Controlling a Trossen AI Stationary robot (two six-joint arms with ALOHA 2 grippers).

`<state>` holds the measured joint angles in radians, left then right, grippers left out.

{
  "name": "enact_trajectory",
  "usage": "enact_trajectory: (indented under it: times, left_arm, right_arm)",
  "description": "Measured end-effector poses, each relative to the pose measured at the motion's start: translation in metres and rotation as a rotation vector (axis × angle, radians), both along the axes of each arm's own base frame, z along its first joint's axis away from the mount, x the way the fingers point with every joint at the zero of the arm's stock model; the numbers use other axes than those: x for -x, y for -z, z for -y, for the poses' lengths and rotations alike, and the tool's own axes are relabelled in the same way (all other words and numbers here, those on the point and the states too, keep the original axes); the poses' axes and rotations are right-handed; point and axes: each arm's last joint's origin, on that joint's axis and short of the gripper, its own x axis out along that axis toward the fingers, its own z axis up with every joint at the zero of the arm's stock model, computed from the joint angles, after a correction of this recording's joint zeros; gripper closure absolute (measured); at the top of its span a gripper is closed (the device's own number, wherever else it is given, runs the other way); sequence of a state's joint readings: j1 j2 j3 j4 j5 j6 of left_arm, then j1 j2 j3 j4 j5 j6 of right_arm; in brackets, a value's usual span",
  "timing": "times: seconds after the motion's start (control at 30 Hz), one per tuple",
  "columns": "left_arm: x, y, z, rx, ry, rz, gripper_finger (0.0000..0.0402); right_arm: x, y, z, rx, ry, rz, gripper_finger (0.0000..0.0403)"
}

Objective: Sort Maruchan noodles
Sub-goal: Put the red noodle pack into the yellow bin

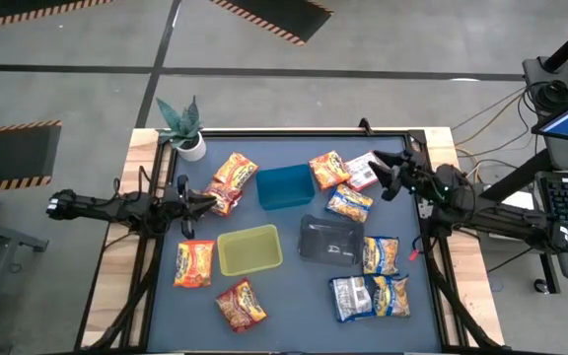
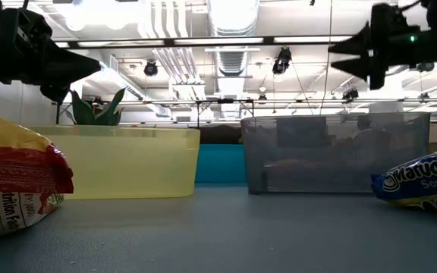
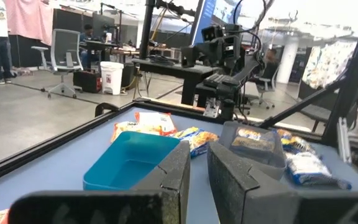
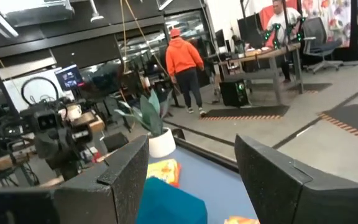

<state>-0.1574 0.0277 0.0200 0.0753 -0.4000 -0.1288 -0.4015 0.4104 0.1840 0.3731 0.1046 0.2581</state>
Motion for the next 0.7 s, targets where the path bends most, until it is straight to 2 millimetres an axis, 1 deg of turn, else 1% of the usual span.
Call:
enact_trajectory:
  times: [0.07, 0.1, 0.17, 0.2, 0.23, 0.33, 0.47, 0.53, 0.6, 0.7]
  left_arm:
    - [0.0, 0.0, 0.0, 0.037, 0.002, 0.014, 0.0363]
    - [0.0, -0.001, 0.0, 0.086, 0.006, 0.034, 0.0363]
    - [0.0, -0.006, 0.0, 0.286, 0.035, 0.127, 0.0363]
    - [0.001, -0.009, 0.0, 0.36, 0.035, 0.184, 0.0363]
    - [0.001, -0.014, -0.001, 0.392, 0.015, 0.242, 0.0363]
    - [0.005, -0.029, -0.003, 0.384, -0.022, 0.401, 0.0363]
    - [0.008, -0.041, -0.004, 0.354, -0.023, 0.519, 0.0363]
    - [0.008, -0.044, -0.004, 0.358, -0.019, 0.548, 0.0363]
    - [0.006, -0.044, -0.004, 0.358, -0.017, 0.553, 0.0363]
    - [0.004, -0.047, -0.003, 0.364, 0.0, 0.573, 0.0363]
  right_arm:
    - [-0.005, -0.007, 0.002, -0.005, -0.001, -0.008, 0.0177]
    - [-0.008, -0.01, 0.003, -0.009, -0.003, -0.013, 0.0177]
    - [-0.013, -0.015, 0.005, -0.011, -0.007, -0.022, 0.0177]
    - [-0.016, -0.017, 0.005, -0.009, -0.01, -0.028, 0.0177]
    - [-0.02, -0.019, 0.007, -0.009, -0.012, -0.04, 0.0177]
    - [-0.032, -0.024, 0.011, -0.003, -0.012, -0.058, 0.0177]
    - [-0.051, -0.031, 0.019, 0.032, -0.01, -0.11, 0.0177]
    - [-0.06, -0.03, 0.023, 0.032, -0.011, -0.154, 0.0177]
    - [-0.068, -0.043, 0.026, 0.06, -0.008, -0.127, 0.0177]
    - [-0.079, -0.047, 0.031, 0.076, -0.008, -0.157, 0.0177]
